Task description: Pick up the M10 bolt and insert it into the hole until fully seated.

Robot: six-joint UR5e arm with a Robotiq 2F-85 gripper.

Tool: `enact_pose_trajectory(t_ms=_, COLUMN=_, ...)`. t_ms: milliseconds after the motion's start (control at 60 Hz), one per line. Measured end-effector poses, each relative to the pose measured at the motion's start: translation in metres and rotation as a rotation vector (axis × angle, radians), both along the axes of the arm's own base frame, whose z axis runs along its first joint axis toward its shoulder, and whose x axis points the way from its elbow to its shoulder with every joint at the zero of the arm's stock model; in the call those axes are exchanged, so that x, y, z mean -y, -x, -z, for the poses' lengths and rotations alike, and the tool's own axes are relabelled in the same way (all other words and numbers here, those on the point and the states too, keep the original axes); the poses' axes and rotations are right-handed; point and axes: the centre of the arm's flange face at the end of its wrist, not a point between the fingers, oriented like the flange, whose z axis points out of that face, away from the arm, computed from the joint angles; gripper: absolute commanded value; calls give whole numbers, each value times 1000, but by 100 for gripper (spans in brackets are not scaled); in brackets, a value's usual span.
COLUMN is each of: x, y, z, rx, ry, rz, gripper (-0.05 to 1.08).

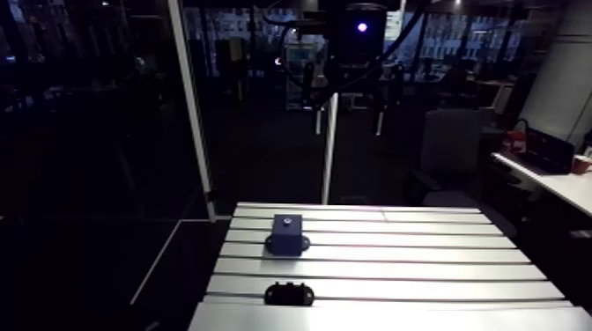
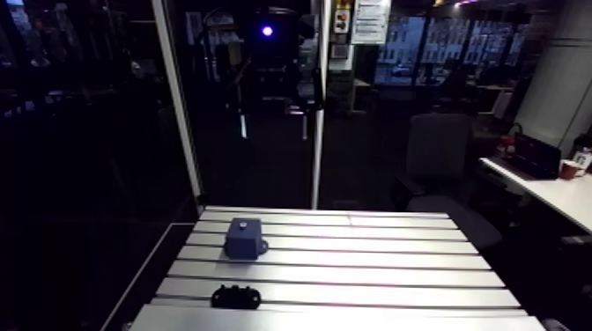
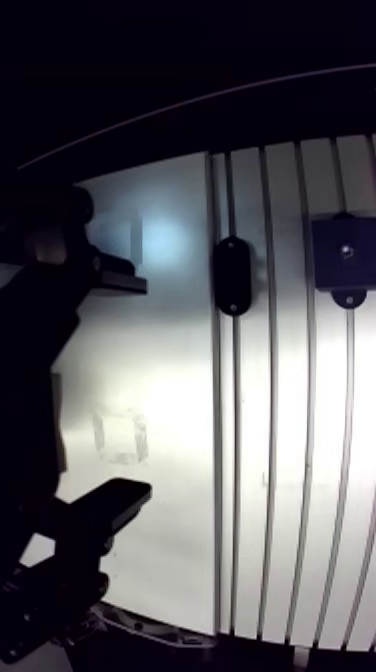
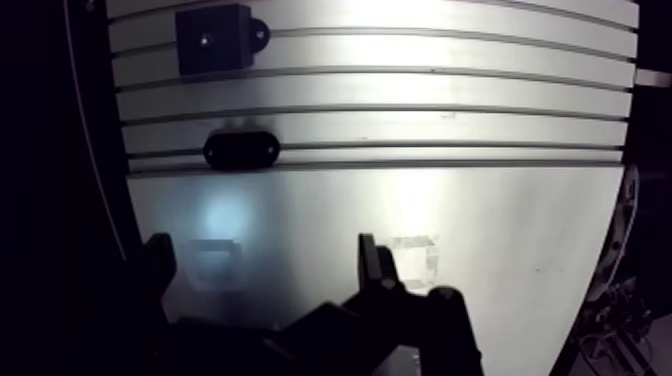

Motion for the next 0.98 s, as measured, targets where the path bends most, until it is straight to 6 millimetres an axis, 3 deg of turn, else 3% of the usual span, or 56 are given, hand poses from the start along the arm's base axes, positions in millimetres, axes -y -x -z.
enact_pose_trajectory(t_ms=400, x=-3, y=6, z=-7, rx=-14, ry=-6, rz=-1, gripper=2)
enact_pose_trajectory(t_ms=983, x=-3, y=12, z=7, rx=12, ry=-11, rz=-2, gripper=2)
